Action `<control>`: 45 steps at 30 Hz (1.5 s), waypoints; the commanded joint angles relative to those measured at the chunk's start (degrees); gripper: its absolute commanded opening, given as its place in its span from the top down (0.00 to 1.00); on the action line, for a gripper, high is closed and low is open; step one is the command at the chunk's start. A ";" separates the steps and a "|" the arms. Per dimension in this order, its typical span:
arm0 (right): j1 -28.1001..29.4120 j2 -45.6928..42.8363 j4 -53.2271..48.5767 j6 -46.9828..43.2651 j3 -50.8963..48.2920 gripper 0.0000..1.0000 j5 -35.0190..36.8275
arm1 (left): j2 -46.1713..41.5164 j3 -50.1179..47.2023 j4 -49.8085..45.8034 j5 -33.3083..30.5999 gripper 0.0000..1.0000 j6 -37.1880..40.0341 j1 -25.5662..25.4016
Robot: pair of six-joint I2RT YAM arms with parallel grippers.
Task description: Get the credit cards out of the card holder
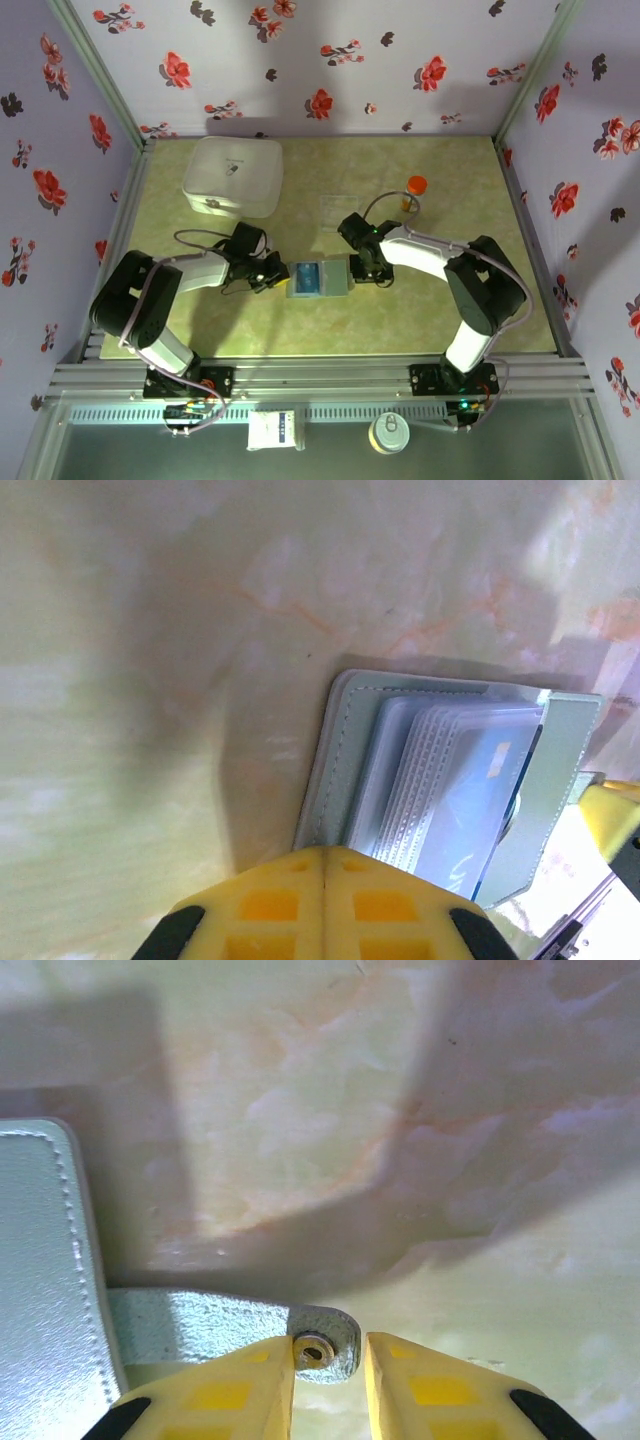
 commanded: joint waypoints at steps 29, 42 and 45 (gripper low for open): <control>2.68 0.40 21.21 8.20 1.91 0.74 -22.18 | -0.70 7.77 -7.64 -1.38 0.99 0.23 -4.00; 2.56 4.86 32.51 10.01 -2.53 0.74 -29.09 | 2.37 7.10 -5.24 -0.79 1.00 -0.24 -4.49; 2.59 4.69 33.06 10.01 -3.36 0.74 -28.96 | 2.47 7.53 -5.44 -0.99 1.00 -0.16 -4.62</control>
